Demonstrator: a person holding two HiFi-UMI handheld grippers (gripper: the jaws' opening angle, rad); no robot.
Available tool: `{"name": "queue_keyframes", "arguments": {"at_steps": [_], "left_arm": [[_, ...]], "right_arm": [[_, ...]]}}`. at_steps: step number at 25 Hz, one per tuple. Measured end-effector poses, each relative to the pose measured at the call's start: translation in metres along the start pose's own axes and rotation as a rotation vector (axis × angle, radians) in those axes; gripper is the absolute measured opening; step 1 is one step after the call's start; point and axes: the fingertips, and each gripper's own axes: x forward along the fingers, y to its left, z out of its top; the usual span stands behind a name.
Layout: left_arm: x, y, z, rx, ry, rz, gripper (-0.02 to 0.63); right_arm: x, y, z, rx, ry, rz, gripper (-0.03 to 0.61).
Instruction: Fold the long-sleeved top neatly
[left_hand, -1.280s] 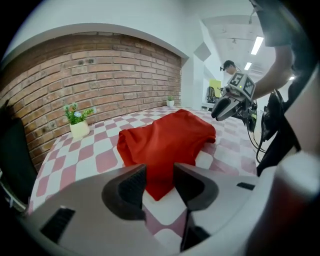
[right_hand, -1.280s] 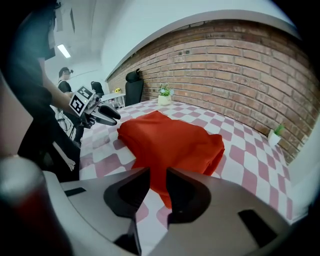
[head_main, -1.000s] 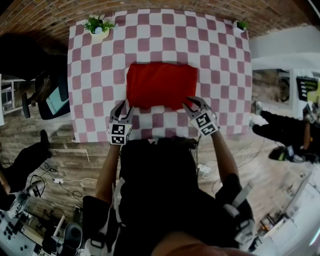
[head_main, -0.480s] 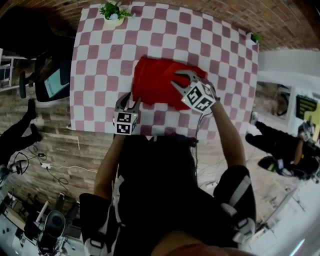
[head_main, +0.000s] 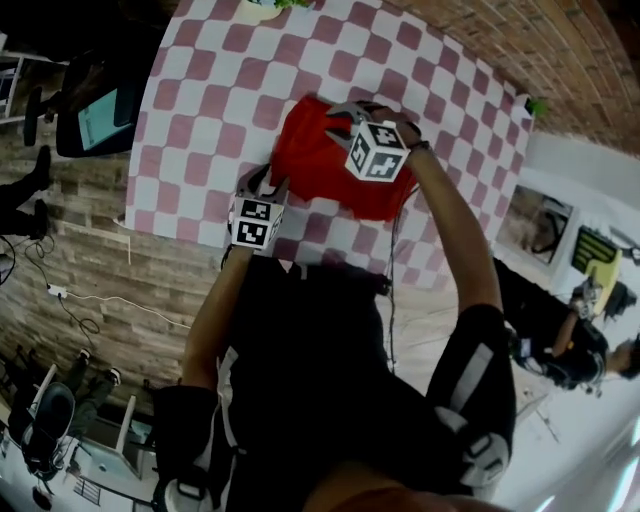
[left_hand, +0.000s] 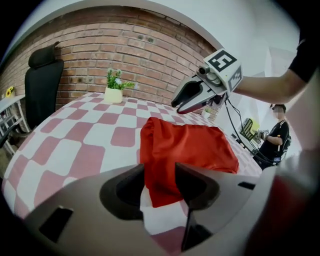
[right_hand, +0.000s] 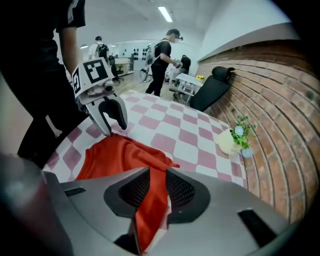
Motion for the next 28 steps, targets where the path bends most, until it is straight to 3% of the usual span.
{"name": "queue_keyframes", "arguments": {"at_steps": [7,10,12,16,22,26,28], "left_arm": [[0.015,0.001,-0.011,-0.048,0.044,-0.019,0.172],[0.016,0.003,-0.016,-0.061,0.05,-0.02,0.172],[0.016,0.003,-0.016,-0.063,0.048,-0.024,0.172],[0.017,0.003,-0.016,-0.055,0.043,-0.032,0.172],[0.016,0.003,-0.022,-0.086,0.039,-0.033,0.17],[0.015,0.003,-0.021,-0.085,0.039,-0.034,0.162],[0.016,0.003,-0.023,-0.087,0.039,-0.034,0.161]], "right_arm": [[0.05,-0.014,0.002,-0.369,0.151,0.083,0.08],[0.069,-0.011,0.002,-0.448,0.196,0.135,0.078],[0.075,-0.008,0.004,-0.472,0.206,0.164,0.041],[0.076,-0.011,0.015,-0.498,0.181,0.199,0.02],[0.086,-0.025,0.044,-0.469,0.099,0.176,0.014],[0.1,-0.031,0.036,-0.366,0.118,0.149,0.017],[0.098,-0.034,0.037,-0.282,0.102,0.159,0.058]]}}
